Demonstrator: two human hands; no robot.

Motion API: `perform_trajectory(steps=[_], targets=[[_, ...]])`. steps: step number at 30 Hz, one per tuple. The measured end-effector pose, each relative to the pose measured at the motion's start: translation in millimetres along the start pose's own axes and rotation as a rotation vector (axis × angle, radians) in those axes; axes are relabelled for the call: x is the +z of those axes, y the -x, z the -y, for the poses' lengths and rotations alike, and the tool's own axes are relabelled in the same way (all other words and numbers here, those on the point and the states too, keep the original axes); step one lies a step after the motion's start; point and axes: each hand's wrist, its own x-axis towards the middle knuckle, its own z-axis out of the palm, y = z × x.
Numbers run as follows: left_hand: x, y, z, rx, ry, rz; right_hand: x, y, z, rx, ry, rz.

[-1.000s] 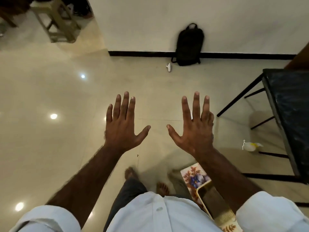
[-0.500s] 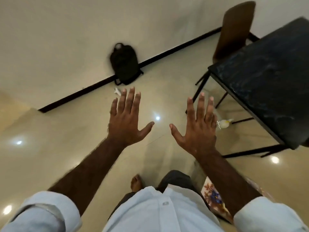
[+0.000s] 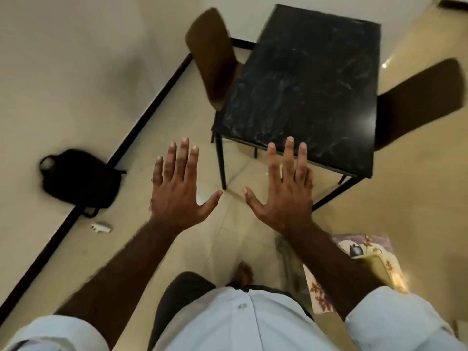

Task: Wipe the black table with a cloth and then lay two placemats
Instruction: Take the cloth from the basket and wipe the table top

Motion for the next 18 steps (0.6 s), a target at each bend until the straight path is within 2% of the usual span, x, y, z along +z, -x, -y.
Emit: perform_trajectory(steps=[3, 10, 18], targets=[[10.8, -50.1, -13.8, 0.1, 0.046, 0.027, 0.5, -16.6, -11.9, 0.128, 0.024, -0.006], [52.8, -168.3, -66.5, 0.503, 0.173, 0.085, 4.8, -40.7, -37.5, 0.485, 0.084, 0.001], [77.0, -244.8, -143.0, 0.937, 0.212, 0.212, 11.6, -43.4, -47.2, 0.904, 0.113, 0.016]])
